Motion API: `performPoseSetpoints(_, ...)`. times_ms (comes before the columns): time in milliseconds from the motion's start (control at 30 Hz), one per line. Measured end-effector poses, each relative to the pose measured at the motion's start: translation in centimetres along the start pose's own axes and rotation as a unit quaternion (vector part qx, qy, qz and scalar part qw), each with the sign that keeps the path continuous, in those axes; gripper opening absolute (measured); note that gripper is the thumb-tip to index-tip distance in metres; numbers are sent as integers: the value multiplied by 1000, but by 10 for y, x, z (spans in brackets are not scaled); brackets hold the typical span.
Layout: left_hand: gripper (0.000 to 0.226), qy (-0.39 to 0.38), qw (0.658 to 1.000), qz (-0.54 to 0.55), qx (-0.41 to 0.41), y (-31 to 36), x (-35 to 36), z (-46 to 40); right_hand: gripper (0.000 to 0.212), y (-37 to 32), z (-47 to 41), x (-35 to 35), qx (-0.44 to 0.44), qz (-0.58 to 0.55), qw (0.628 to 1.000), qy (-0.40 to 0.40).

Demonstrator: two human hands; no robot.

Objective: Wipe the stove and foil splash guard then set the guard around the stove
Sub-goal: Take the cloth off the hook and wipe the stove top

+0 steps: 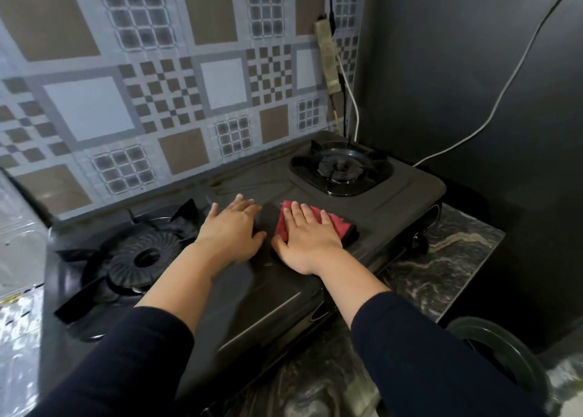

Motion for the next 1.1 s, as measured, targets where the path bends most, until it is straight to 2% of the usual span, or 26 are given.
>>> performPoseSetpoints(200, 62, -7, 1000, -15, 23, -22, -2, 13, 64, 1, 8, -9, -20, 60, 997, -42)
performPoseSetpoints(333, 62, -16, 1000, -8, 11, -31, 1, 9, 65, -4, 8, 3, 4, 21, 1000, 1)
performPoseSetpoints(533, 62, -16, 999, 2, -31, -50, 3, -7, 82, 4, -61, -9, 54, 53, 997, 21)
performPoseSetpoints(867, 69, -37, 996, -4, -82, -63, 7, -47, 80, -9, -181, -27, -39, 28, 999, 5)
performPoseSetpoints(1100, 64, -52, 996, 22, -74, -41, 6, -91, 77, -5, -225, -39, 2, 16, 1000, -13)
Point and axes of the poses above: each hand's wrist, its own z-axis away from the middle knuckle, its own x-axis out of the palm, y = z × x, the point moved 5 cm from there along -z, towards the middle knuckle, and after that the axes turned 2 degrees about -z, right-handed, at the moved point
